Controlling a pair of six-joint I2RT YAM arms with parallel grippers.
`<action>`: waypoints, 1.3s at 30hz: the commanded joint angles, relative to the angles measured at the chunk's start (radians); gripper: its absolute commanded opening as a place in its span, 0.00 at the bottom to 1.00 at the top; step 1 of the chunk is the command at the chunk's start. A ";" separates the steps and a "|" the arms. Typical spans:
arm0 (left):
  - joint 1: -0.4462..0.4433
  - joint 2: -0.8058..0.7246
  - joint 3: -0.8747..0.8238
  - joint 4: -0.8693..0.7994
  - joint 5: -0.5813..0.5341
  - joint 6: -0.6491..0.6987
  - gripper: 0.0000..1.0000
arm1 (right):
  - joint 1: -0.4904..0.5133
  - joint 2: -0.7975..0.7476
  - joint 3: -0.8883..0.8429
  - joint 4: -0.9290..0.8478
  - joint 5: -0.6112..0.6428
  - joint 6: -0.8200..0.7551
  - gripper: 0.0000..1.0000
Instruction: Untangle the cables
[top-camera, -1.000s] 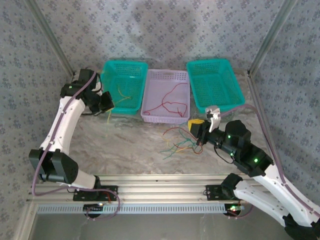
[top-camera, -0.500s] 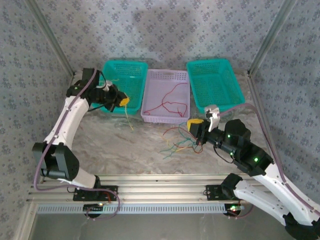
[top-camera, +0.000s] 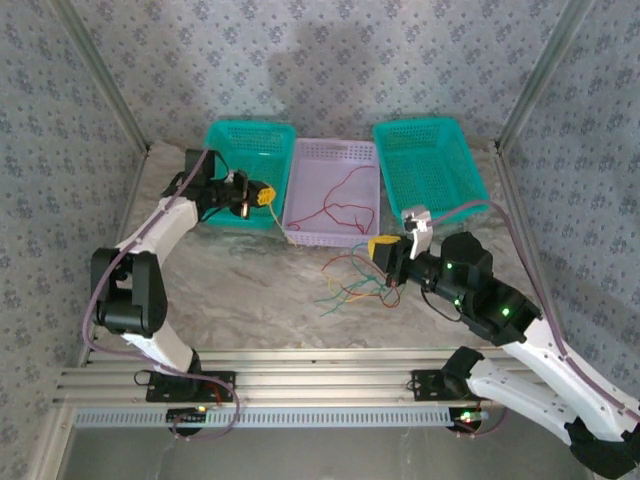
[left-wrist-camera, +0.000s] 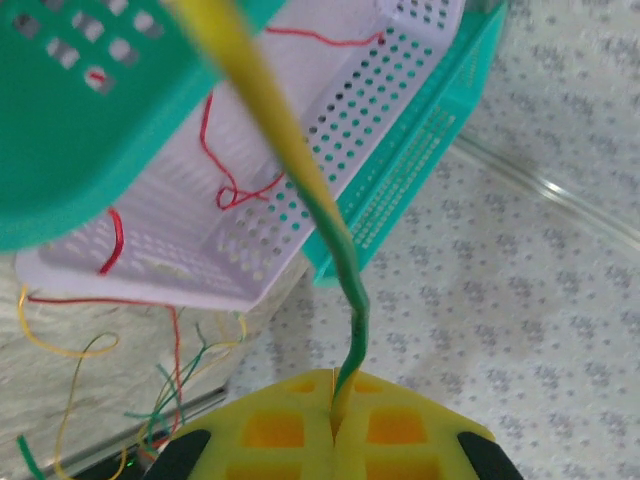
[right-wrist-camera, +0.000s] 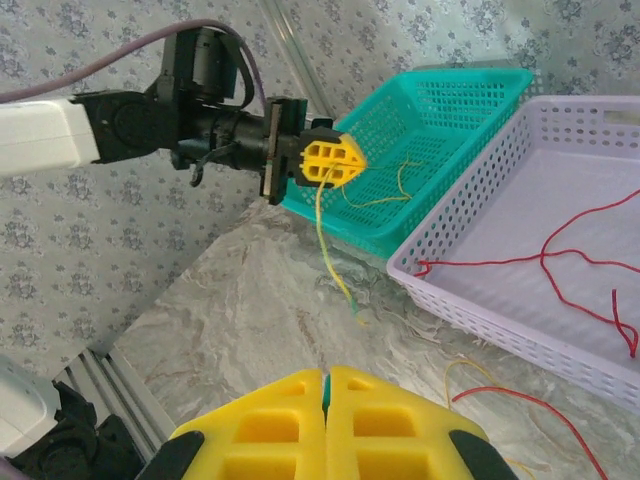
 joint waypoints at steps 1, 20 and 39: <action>0.045 0.042 -0.021 0.120 -0.015 -0.174 0.00 | 0.011 0.005 0.050 -0.011 0.018 0.019 0.00; 0.103 0.323 0.224 0.004 -0.097 -0.164 0.00 | 0.031 0.044 0.058 -0.007 0.042 0.020 0.00; 0.113 0.251 0.475 -0.569 -0.191 0.306 0.00 | 0.027 0.273 0.035 0.050 0.007 -0.012 0.14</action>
